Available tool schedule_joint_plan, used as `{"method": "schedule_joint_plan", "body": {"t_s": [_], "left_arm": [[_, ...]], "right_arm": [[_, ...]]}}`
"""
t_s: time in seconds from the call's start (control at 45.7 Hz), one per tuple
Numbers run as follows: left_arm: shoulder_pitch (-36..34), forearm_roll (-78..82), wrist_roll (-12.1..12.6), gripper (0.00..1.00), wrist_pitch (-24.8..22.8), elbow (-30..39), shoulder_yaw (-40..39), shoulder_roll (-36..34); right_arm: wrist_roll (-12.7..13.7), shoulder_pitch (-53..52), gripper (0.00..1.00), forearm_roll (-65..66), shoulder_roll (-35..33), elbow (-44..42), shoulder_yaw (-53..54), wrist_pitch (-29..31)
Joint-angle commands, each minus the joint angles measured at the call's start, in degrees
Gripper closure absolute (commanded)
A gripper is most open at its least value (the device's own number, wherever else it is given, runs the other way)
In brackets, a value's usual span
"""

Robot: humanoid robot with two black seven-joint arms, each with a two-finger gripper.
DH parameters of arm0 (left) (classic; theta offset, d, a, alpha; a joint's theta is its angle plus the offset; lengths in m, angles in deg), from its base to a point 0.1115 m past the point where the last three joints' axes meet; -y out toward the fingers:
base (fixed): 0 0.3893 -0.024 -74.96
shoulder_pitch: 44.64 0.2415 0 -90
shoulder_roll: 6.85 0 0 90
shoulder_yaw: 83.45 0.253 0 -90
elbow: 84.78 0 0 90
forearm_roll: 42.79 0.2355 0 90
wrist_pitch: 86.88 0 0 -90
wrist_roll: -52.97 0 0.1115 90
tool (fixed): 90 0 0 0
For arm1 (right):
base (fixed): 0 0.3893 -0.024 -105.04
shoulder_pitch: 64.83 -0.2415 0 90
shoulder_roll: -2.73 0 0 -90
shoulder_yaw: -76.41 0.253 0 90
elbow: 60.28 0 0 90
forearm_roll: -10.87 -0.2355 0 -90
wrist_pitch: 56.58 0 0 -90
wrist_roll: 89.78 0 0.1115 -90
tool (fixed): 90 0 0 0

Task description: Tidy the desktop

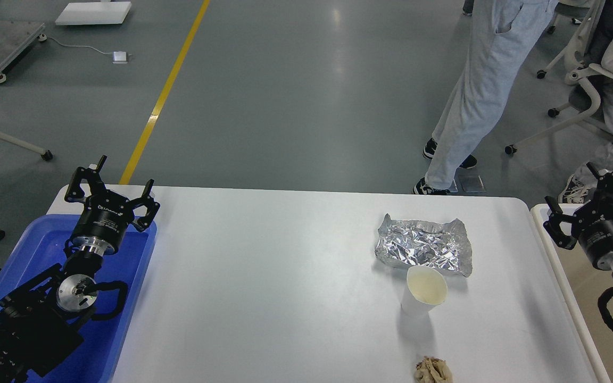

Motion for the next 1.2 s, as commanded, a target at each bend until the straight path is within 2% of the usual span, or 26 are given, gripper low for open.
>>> {"method": "schedule_joint_plan", "body": {"t_s": [0.0,0.481,0.591,0.766,0.875,1.182], "left_arm": [[0.0,0.0,-0.1,0.00,0.0,0.0,-0.1,0.1],[0.0,0.0,0.0,0.00,0.0,-0.1,-0.1,0.1],[0.0,0.0,0.0,0.00,0.0,-0.1,-0.1,0.1],[0.0,0.0,0.0,0.00,0.0,0.0,-0.1,0.1],[0.0,0.0,0.0,0.00,0.0,-0.1,-0.1,0.1],[0.0,0.0,0.0,0.00,0.0,-0.1,-0.1,0.1]], "right_arm": [[-0.1,0.5,0.01,-0.2,0.3,-0.1,-0.1,-0.2],[-0.1,0.1,0.01,-0.2,0.6,0.1,-0.4,-1.0],[0.0,0.9,0.01,-0.3,2.6,1.3,-0.6,-0.9],[0.7,3.4,0.01,-0.6,2.1,4.9,-0.2,-0.9],[1.9,6.3,0.01,-0.6,1.2,9.5,-1.9,-1.2],[2.3,10.7,0.01,0.0,-11.8,27.4,-7.6,-3.3]]}}
